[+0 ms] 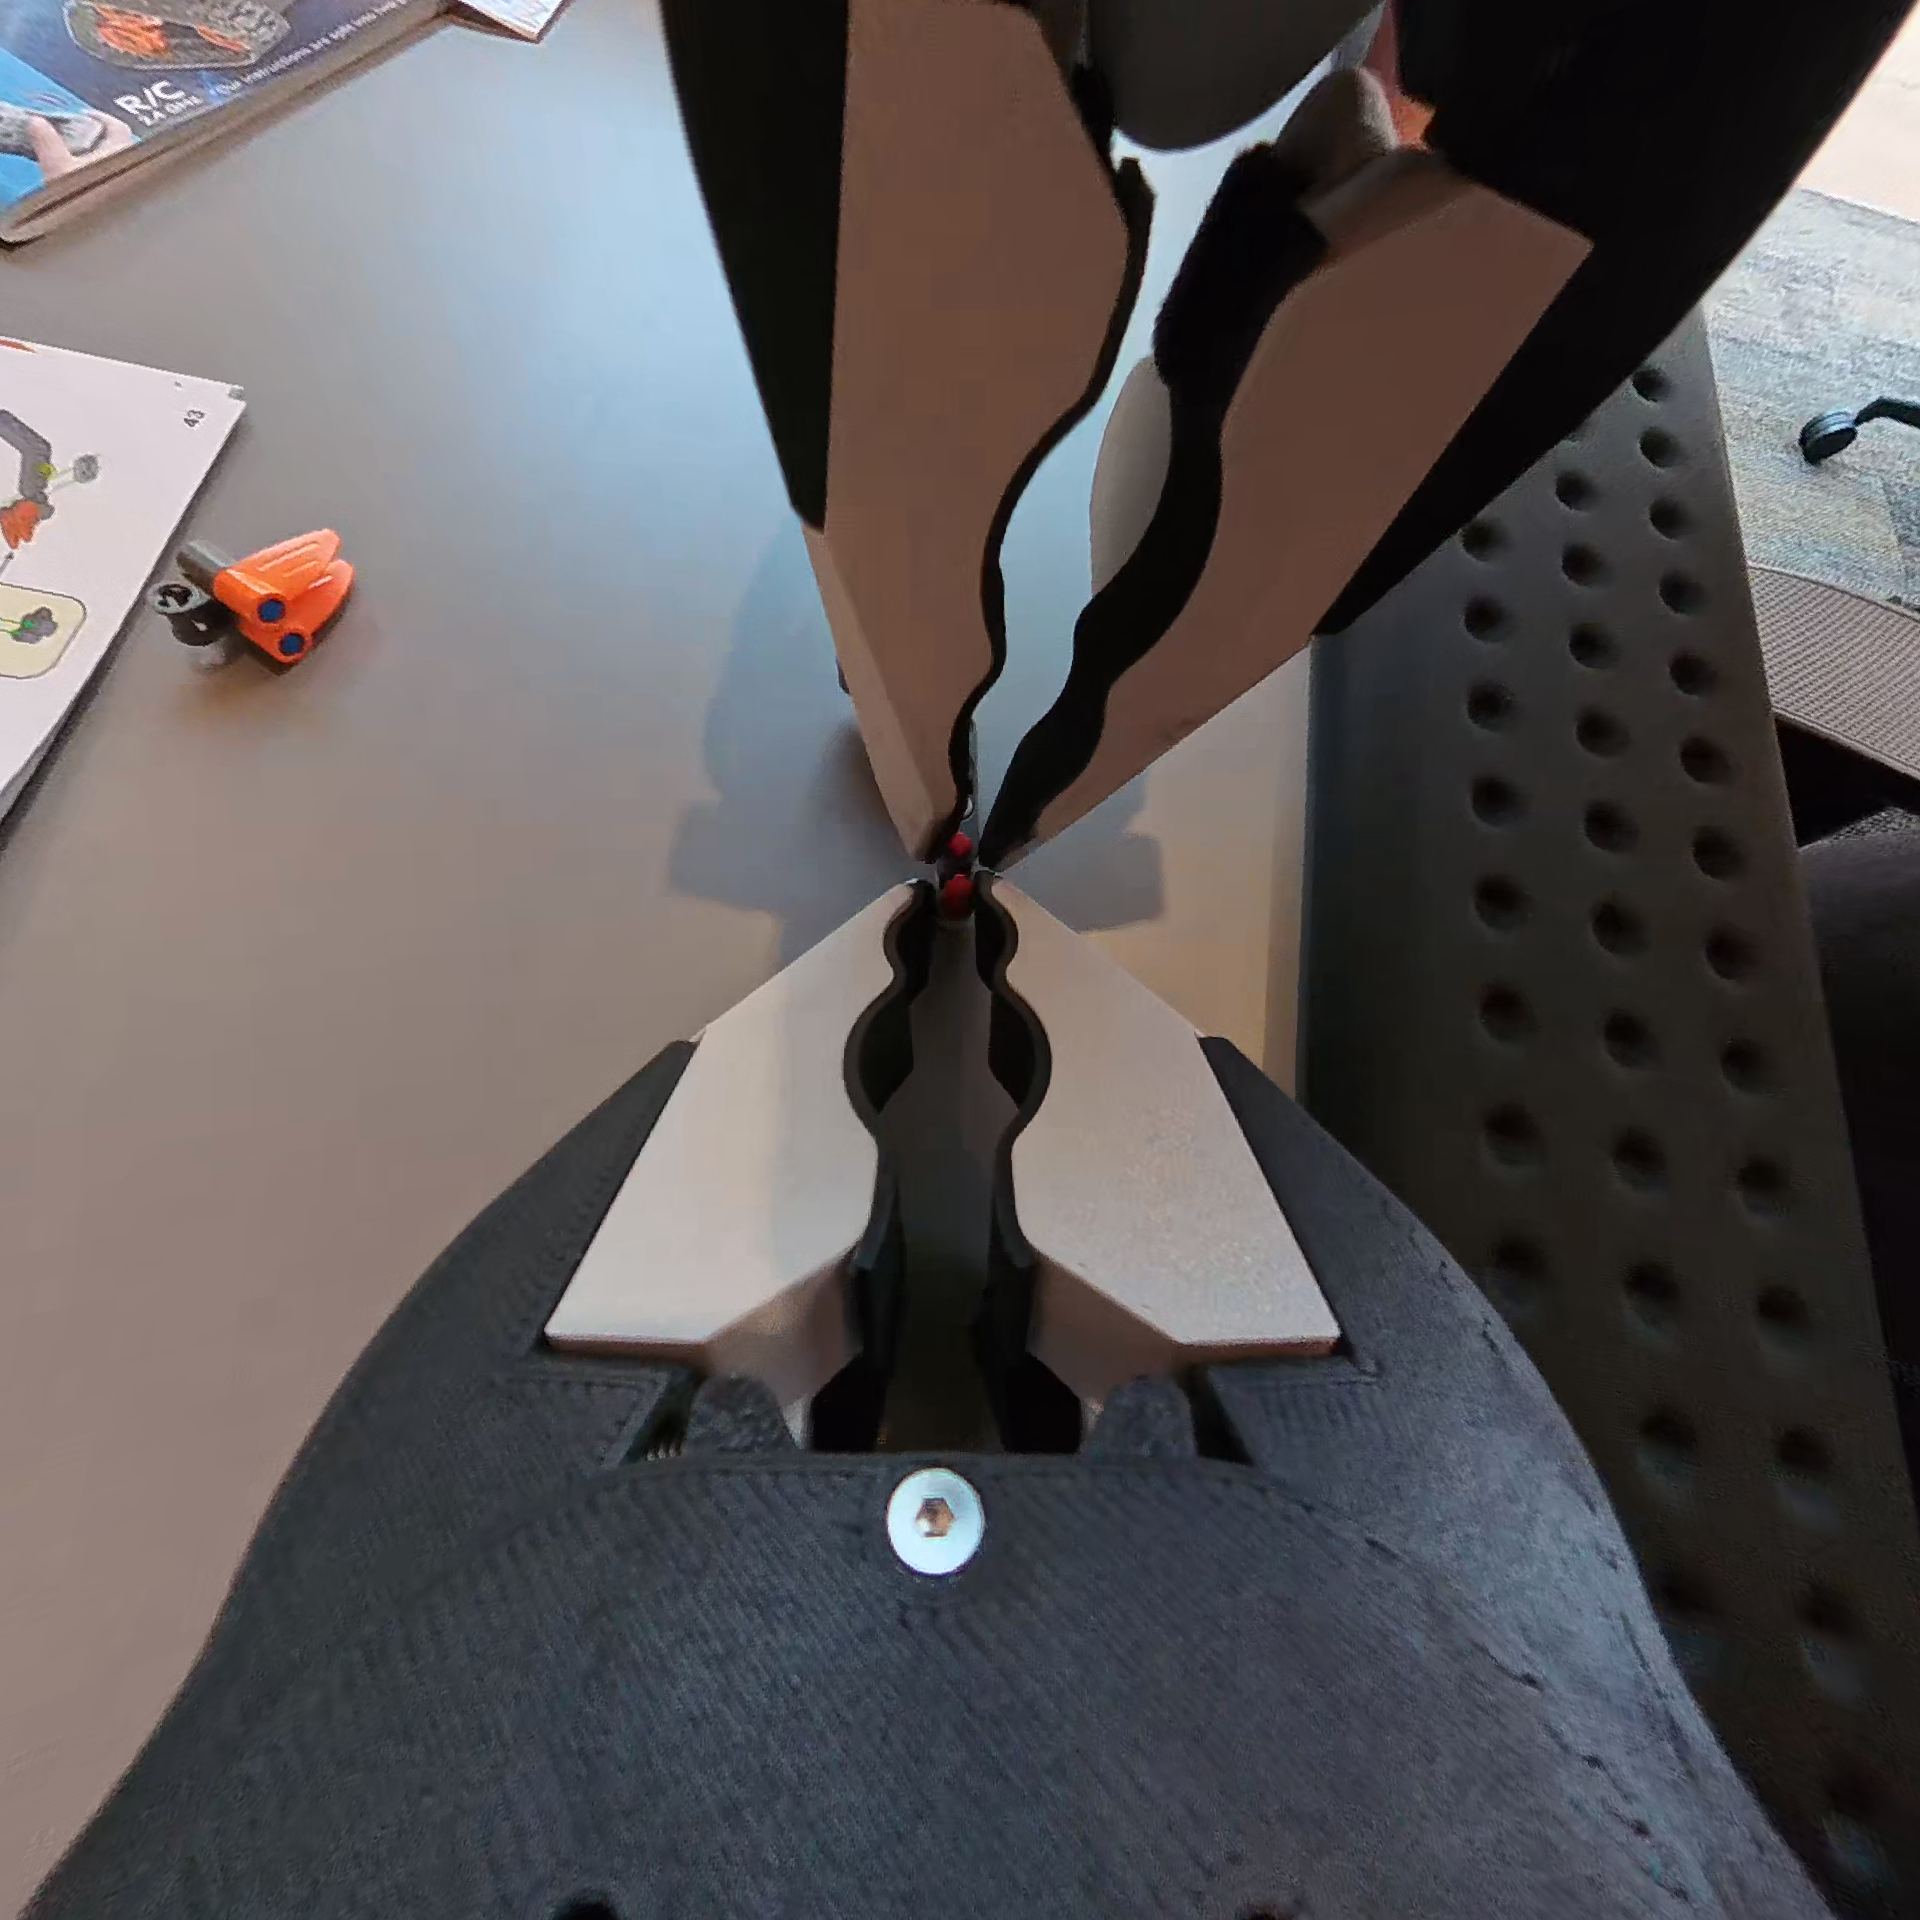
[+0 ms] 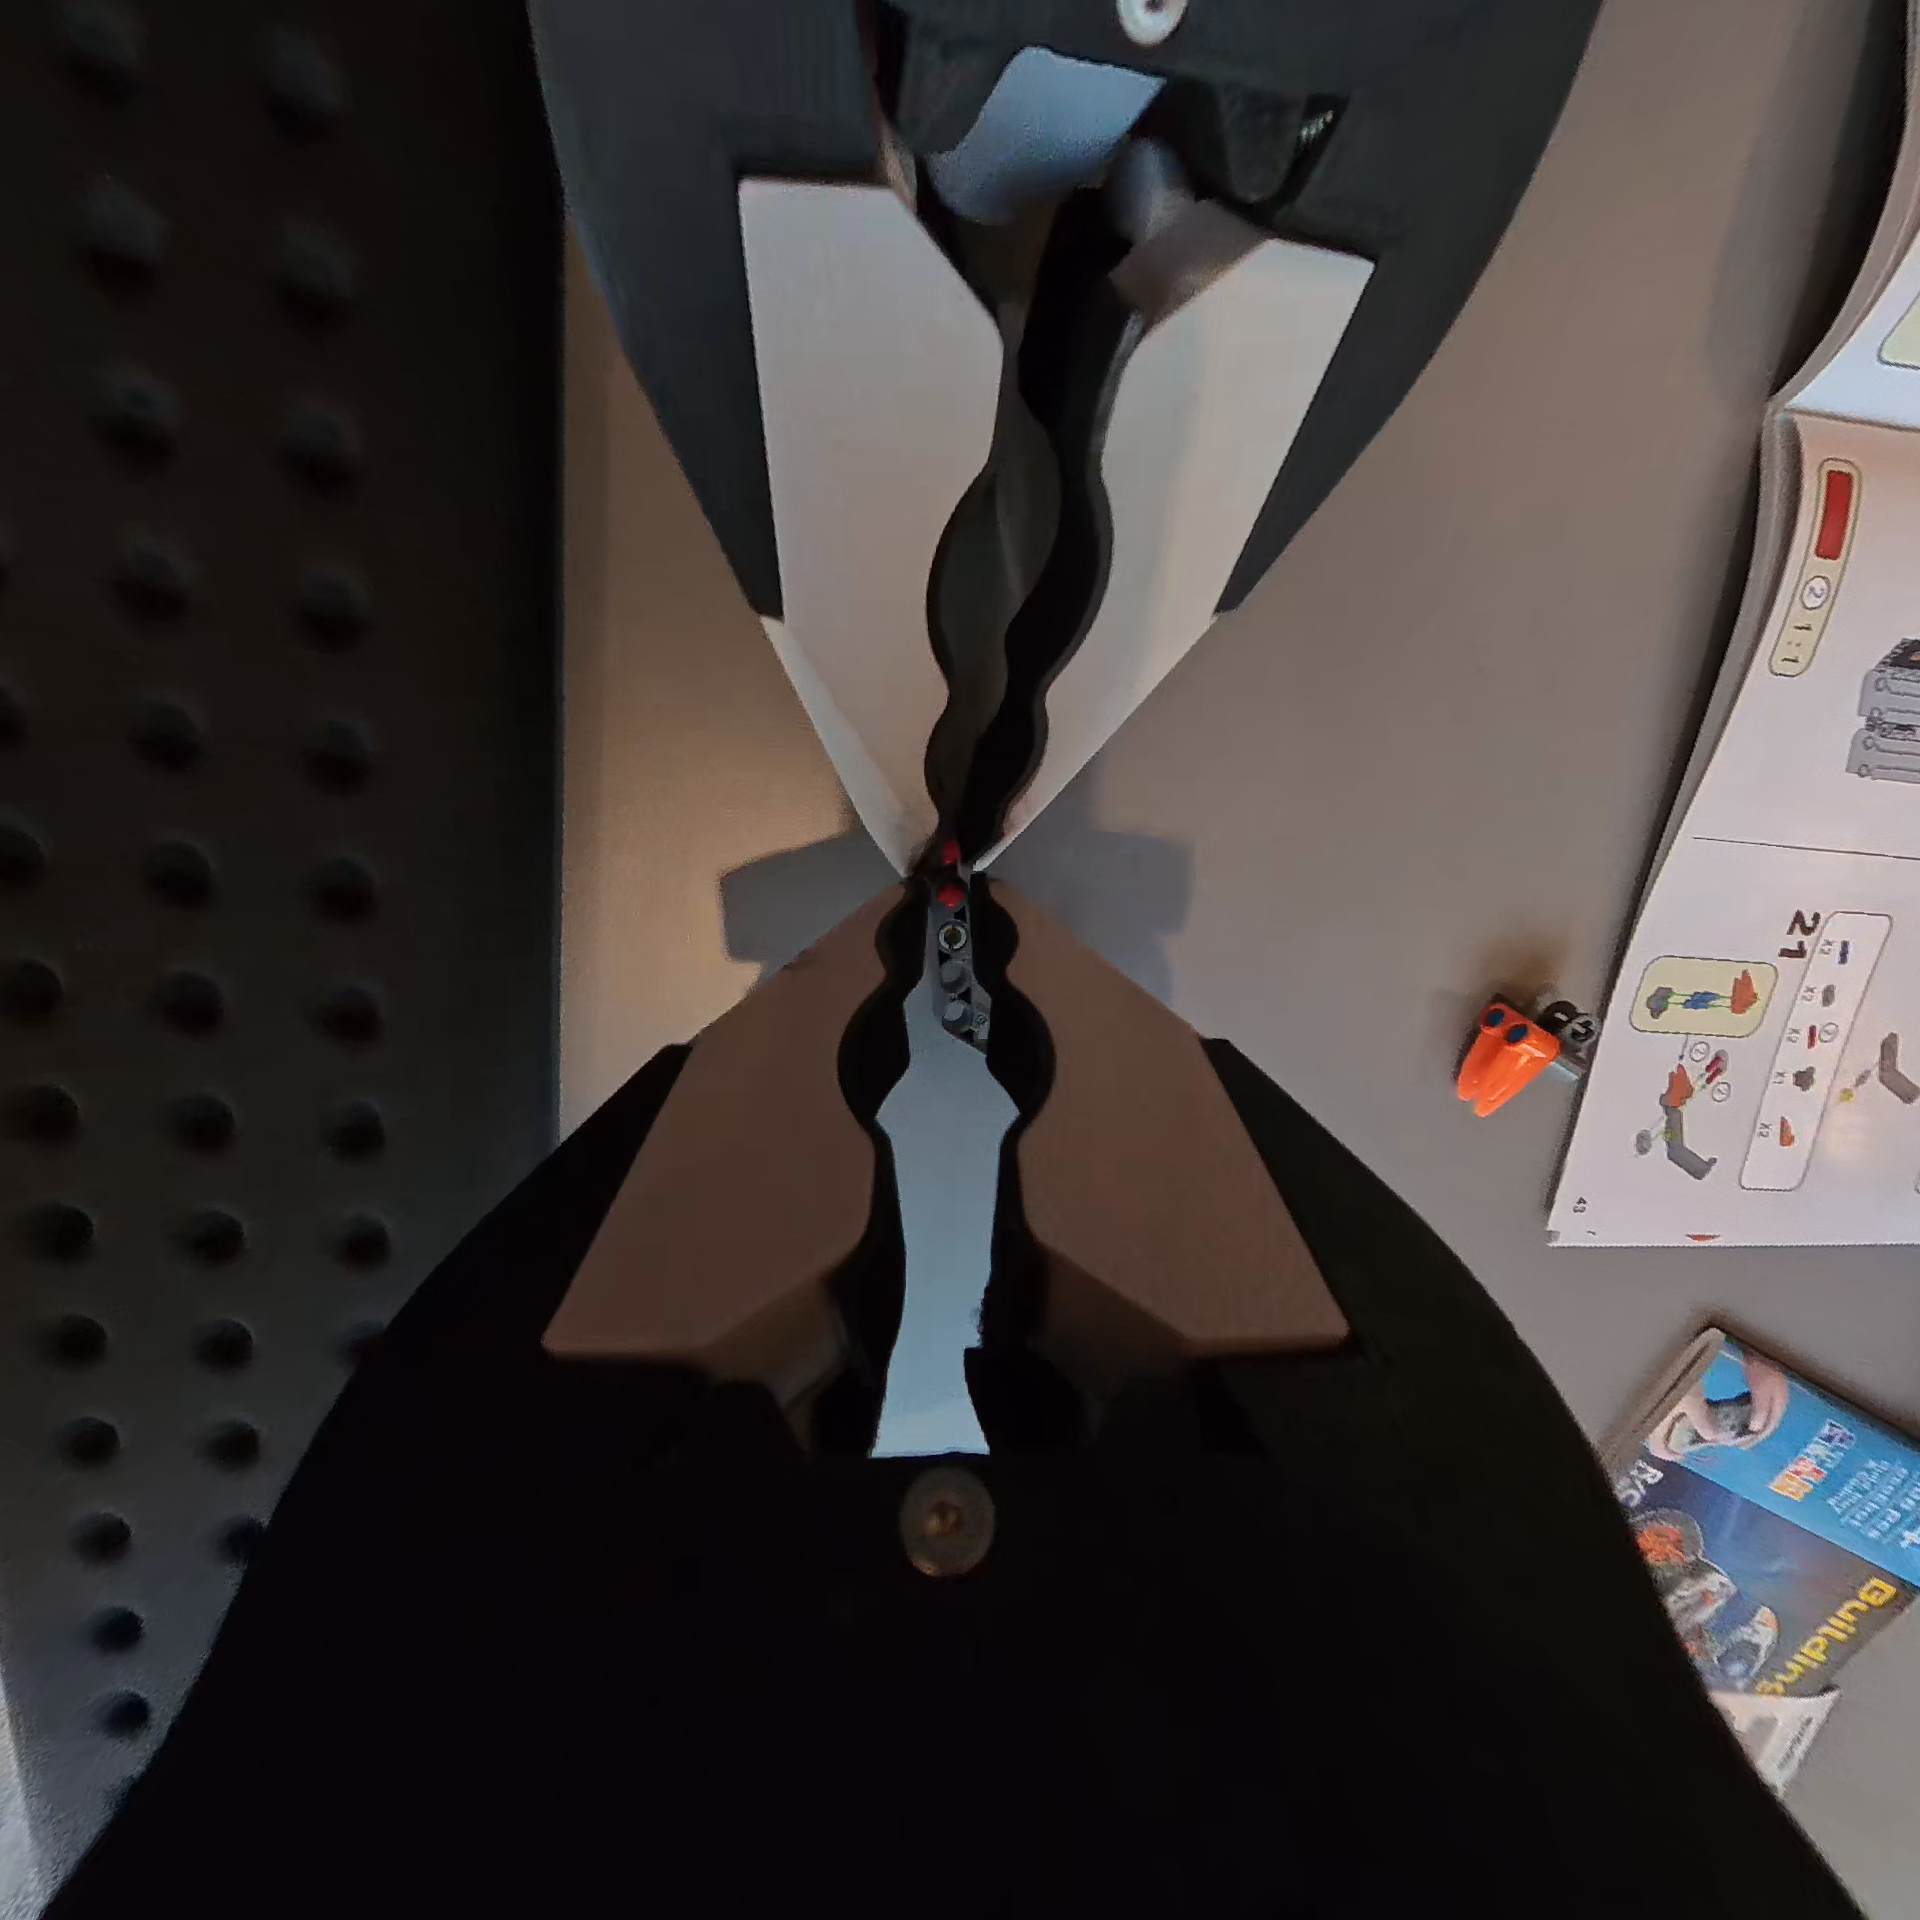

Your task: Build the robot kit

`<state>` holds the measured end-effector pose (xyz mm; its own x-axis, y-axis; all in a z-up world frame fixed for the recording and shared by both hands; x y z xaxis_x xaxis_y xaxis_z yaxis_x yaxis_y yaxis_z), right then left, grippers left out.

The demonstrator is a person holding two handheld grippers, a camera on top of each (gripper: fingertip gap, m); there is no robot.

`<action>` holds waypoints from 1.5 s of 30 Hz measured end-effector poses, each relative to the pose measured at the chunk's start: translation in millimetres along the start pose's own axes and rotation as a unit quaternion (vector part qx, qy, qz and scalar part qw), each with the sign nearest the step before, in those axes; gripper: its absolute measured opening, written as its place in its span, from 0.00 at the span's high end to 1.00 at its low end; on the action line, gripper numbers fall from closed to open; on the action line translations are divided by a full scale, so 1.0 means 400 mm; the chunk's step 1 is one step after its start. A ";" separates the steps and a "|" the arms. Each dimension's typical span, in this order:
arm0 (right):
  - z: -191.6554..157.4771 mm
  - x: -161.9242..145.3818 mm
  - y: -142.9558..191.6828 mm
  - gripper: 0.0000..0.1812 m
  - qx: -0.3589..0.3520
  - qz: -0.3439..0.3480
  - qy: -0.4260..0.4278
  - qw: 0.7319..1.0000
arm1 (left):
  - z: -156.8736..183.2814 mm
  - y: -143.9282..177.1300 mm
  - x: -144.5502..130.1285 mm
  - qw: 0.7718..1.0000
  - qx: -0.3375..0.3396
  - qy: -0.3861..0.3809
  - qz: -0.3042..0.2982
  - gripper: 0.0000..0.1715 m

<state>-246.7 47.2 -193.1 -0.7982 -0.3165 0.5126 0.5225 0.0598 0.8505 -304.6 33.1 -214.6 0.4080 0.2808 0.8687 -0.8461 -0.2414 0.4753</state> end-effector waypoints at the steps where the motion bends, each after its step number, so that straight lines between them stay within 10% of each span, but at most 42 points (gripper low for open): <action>1: 0.000 -0.002 0.000 0.95 0.000 0.009 0.002 1.000 | 0.000 0.000 0.000 1.000 -0.001 0.002 0.000 0.96; 45: -0.013 0.003 -0.007 0.95 0.024 -0.014 0.008 1.000 | -0.011 0.092 -0.021 0.998 -0.003 0.064 0.025 0.92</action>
<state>-247.4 41.8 -195.5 -0.8071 -0.3338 0.4870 0.4851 0.0952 0.8693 -340.7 25.8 -205.1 0.3188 0.3858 0.8657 -0.8661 -0.2525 0.4315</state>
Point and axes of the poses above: each gripper's, where its closed fingertips meet, y back along the fingers, x out of its top, z = x × y across the jaws, the point moved 6 cm from there along y, back along the fingers, and after that the axes turned 11 degrees about z, right-handed, at the moved point
